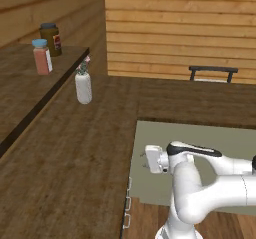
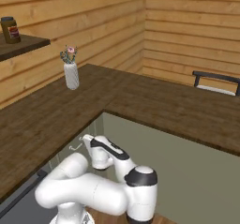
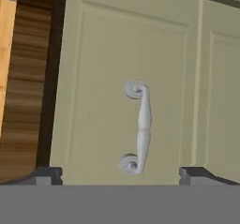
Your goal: Take a straw from the drawer in front and place it inside the glass cup on the dining counter.
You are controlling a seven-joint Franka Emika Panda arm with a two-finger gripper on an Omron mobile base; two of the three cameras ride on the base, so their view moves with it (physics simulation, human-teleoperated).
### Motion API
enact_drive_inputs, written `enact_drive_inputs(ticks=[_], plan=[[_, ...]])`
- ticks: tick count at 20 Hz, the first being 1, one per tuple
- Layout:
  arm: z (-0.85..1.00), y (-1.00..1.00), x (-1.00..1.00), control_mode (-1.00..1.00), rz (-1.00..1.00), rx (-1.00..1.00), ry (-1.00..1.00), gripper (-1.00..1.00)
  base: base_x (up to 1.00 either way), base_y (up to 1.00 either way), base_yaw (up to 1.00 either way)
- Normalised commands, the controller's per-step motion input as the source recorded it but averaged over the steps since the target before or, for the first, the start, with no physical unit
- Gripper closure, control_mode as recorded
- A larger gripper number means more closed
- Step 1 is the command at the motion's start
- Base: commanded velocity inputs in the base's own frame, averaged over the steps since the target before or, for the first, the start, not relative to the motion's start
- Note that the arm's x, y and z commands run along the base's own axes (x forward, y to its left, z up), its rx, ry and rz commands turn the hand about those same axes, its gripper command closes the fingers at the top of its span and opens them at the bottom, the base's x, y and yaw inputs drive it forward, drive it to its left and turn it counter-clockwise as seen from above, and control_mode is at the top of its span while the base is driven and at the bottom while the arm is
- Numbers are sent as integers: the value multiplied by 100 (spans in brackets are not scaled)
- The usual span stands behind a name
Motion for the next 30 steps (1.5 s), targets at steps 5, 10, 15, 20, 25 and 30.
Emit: enact_drive_inputs(ticks=[5, 10, 15, 20, 25, 30], plan=[[-28, 1, 68, -100, 10, -2, 18, -100, 0, 0, 0], [-43, 10, 44, -100, 13, 0, 13, -100, 0, 0, 0], [-56, 14, 34, -100, 15, 0, 10, -100, 0, 0, 0], [-46, 8, 7, -100, 16, 0, 2, -100, 0, 0, 0], [-30, 1, -29, -100, 16, 0, -3, -100, 0, 0, 0], [-33, 0, -78, -100, 14, 0, -6, -100, 0, 0, 0]])
